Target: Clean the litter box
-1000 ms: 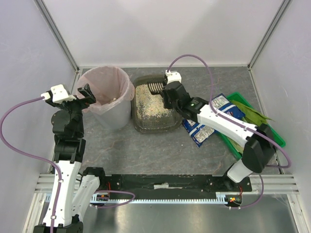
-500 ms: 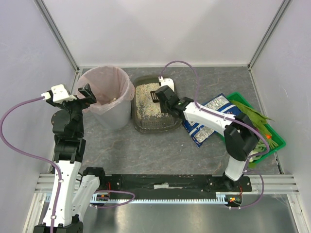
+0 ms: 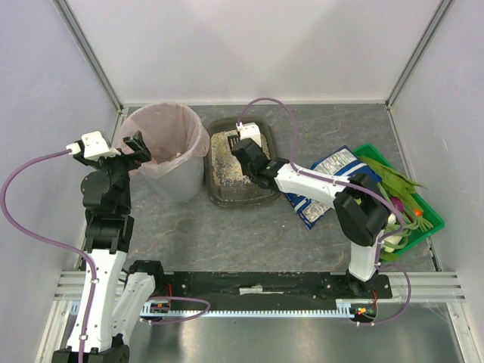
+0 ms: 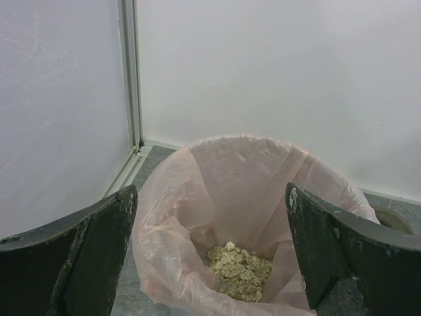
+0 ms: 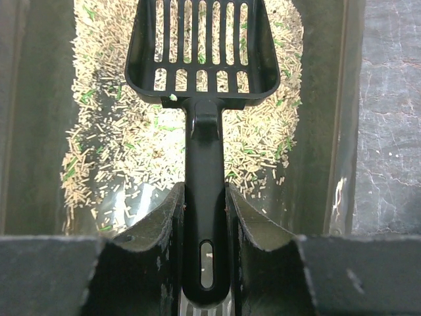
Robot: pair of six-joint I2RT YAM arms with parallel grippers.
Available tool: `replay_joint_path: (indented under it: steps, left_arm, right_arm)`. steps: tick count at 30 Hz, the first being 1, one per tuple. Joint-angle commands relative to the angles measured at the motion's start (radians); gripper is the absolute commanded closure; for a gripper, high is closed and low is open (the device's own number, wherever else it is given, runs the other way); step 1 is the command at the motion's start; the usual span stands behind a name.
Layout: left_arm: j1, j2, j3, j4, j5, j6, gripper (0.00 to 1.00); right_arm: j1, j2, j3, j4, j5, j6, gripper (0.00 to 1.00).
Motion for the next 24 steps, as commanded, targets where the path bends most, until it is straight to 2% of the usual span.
replay_joint_path:
  steps: [1, 10, 22, 23, 24]
  left_arm:
    - [0.001, -0.002, -0.003, 0.047, 0.011, -0.026, 0.01]
    - [0.001, -0.003, -0.003, 0.048, 0.014, -0.019, 0.01]
    - [0.001, 0.0, -0.002, 0.048, 0.02, -0.022, 0.01]
    - [0.001, 0.0, -0.002, 0.048, 0.022, -0.022, 0.01]
    - [0.001, 0.0, -0.002, 0.048, 0.022, -0.022, 0.01]
  right_arm:
    - [-0.002, 0.045, -0.008, 0.119, 0.05, -0.038, 1.0]
    - [0.0, 0.064, -0.048, 0.245, 0.056, -0.091, 1.0]
    - [0.0, 0.12, -0.065, 0.236, 0.064, -0.051, 1.0]
    - [0.0, 0.123, -0.065, 0.23, 0.064, -0.049, 1.0]
    - [0.0, 0.124, -0.063, 0.222, 0.062, -0.042, 0.94]
